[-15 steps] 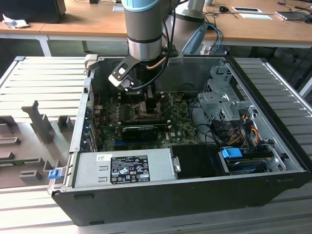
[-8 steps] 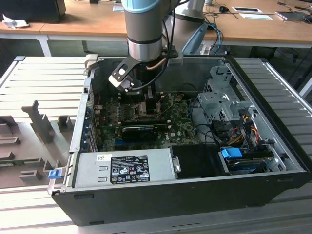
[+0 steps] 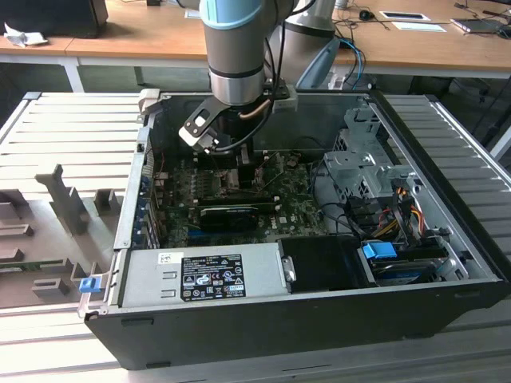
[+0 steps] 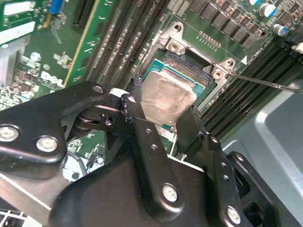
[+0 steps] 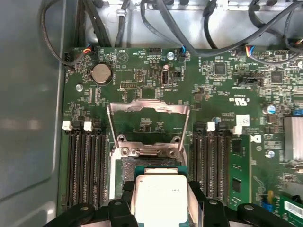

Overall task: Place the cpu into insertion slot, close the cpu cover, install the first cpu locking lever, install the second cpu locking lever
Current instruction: 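Place the cpu into insertion slot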

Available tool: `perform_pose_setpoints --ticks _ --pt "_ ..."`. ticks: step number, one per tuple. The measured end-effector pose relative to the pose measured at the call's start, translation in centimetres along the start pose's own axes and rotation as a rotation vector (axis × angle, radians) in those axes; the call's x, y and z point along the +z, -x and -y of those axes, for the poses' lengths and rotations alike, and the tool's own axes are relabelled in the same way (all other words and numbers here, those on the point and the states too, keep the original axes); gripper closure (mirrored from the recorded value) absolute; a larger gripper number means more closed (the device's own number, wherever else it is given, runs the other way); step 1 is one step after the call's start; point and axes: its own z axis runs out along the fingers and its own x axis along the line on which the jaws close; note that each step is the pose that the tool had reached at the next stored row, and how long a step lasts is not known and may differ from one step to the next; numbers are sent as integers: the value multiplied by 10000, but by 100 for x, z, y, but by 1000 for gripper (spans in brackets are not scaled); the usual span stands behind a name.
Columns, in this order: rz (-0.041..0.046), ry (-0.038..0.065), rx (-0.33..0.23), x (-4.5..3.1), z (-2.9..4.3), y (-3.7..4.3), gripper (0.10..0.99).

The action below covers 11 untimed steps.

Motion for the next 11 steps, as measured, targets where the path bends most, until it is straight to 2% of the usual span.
perform_pose_setpoints --ticks 2,6,11 --pt "9 2 86 17 2 -17 557" --pt "12 4 127 96 9 -71 557" --pt "28 7 278 168 18 -82 557"
